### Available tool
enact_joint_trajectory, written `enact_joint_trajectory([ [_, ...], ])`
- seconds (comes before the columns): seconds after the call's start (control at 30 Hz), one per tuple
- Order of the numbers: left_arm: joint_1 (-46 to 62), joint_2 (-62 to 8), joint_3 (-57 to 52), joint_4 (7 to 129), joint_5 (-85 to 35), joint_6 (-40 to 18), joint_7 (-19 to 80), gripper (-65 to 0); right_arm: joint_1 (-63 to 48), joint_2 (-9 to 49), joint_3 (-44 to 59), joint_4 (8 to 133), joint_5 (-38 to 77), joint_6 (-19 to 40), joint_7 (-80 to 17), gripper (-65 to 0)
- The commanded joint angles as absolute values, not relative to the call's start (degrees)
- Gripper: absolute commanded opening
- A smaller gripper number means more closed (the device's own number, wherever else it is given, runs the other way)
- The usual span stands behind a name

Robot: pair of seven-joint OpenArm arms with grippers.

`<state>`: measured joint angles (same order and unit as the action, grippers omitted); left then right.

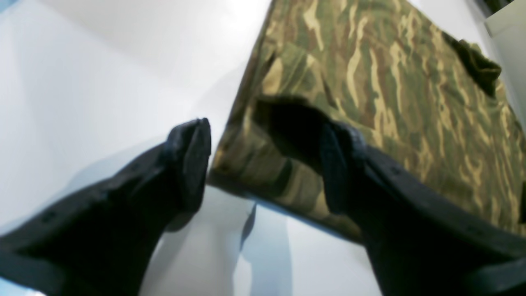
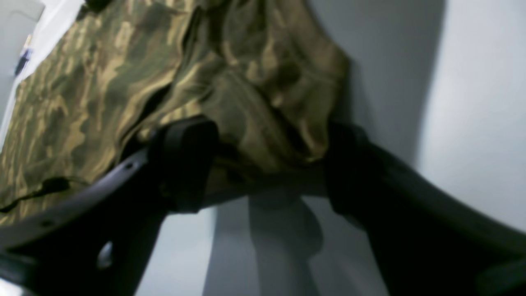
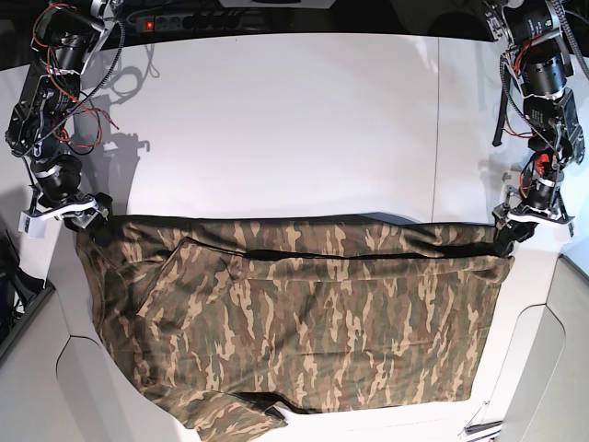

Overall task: Fold the T-shirt properly
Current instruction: 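Lay the shirt edge down and release both grippers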

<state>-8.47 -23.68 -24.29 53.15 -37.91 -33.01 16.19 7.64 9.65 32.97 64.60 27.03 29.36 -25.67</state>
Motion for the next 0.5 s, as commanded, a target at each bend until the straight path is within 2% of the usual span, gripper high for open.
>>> enact_joint_trajectory([
  [0.0,-9.6,-24.3,-23.9,54.0,-37.9,-32.2,15.8,-21.1,8.9,9.8,32.9,65.0,27.3,29.8,-25.7,-22.0],
  [0.1,-9.7,-23.3,-23.2,54.0,-37.9,-28.9,14.3,-21.1,9.3,9.3,32.9,65.0,27.5,29.8,-25.5,-22.0],
  [0.23,-10.0,-22.9,-23.2,54.0,-39.3,-29.4,14.8,-21.1,9.8,9.1,32.9,64.9,27.4,29.8,-25.5,-22.0],
  [0.3,-10.0,-23.2,-23.7,54.0,-42.7,-32.2,16.4,-21.1,9.9,9.2,32.9,64.9,27.4,29.8,-25.5,-22.0],
  [0.47,-10.1,-23.3,-29.6,54.0,-54.4,-38.8,28.4,-21.1,10.0,9.2,32.9,64.9,27.0,29.8,-25.5,-22.0],
])
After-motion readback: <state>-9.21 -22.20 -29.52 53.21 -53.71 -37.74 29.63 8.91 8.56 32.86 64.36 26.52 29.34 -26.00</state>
